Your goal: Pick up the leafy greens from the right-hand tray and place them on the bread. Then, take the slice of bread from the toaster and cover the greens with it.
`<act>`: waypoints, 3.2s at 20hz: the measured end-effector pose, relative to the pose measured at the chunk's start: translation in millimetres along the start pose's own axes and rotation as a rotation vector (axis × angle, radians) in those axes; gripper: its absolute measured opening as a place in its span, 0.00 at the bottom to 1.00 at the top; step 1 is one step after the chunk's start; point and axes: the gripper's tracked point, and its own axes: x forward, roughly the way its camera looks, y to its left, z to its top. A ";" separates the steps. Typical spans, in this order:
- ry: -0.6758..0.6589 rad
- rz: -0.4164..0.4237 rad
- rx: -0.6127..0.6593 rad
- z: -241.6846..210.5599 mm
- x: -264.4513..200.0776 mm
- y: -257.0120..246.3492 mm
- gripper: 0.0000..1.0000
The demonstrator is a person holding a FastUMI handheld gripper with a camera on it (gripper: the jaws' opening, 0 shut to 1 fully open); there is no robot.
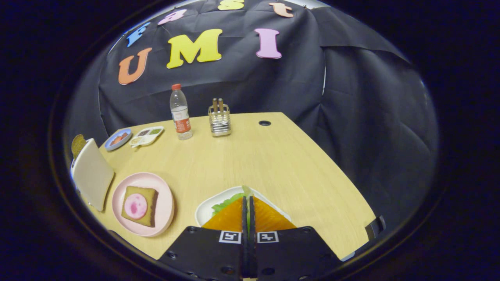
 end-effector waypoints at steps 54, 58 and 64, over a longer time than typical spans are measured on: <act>0.143 0.215 -0.083 -47.4 36.3 151.3 0.84; 0.122 0.220 -0.093 -45.0 33.6 152.5 0.60; 0.115 0.217 -0.085 -43.9 26.0 149.1 0.13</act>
